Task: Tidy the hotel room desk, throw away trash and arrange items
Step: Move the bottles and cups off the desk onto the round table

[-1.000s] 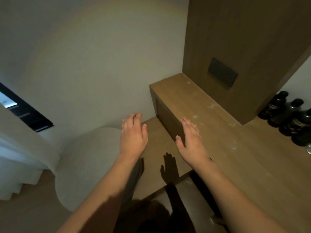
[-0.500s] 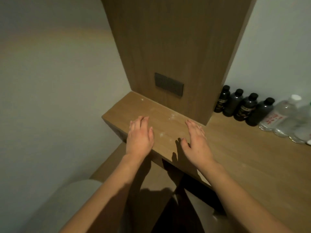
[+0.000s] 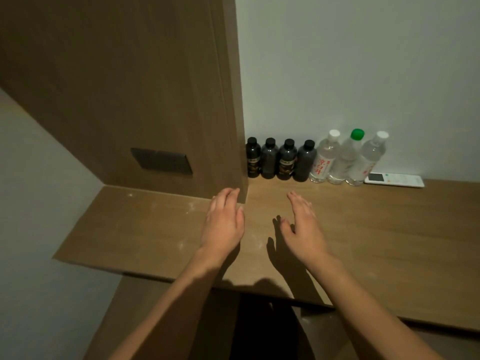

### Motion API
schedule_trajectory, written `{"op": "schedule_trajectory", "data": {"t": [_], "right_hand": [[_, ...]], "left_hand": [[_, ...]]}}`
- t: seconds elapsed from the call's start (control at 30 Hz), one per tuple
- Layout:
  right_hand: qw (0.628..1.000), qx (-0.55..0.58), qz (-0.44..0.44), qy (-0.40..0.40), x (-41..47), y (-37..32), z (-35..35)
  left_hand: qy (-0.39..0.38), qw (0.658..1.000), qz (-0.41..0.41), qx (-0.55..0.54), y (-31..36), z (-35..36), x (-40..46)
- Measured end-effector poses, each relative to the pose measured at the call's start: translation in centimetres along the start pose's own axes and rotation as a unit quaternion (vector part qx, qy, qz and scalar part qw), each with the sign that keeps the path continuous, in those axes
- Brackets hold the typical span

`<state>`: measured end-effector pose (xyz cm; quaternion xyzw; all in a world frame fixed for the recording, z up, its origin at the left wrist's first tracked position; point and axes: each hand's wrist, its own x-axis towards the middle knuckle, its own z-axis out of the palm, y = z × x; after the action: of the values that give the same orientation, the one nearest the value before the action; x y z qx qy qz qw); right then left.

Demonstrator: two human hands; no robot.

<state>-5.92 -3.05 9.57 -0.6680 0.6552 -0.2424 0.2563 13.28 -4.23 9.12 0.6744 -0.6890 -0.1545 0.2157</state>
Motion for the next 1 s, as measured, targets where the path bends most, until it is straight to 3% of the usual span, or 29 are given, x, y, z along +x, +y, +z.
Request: {"op": "schedule_trajectory", "data": {"t": [0.3,0.63,0.8,1.0], "right_hand": [[0.999,0.021,0.026,0.002,6.4,4.9,-4.0],[0.999,-0.008,-0.037,-0.022,14.9,4.1,-4.3],[0.994,-0.076,-0.081,-0.021,19.6,3.0,-5.3],[0.971,-0.166,-0.126,-0.116,26.9,2.4,-4.5]], "left_hand": [[-0.019,0.999,0.028,0.005,5.4,3.1,6.9],[-0.108,0.994,-0.02,-0.007,5.7,3.3,13.1],[-0.049,0.994,-0.081,-0.049,7.2,3.5,16.9],[-0.016,0.978,-0.188,-0.091,7.6,5.1,20.9]]}}
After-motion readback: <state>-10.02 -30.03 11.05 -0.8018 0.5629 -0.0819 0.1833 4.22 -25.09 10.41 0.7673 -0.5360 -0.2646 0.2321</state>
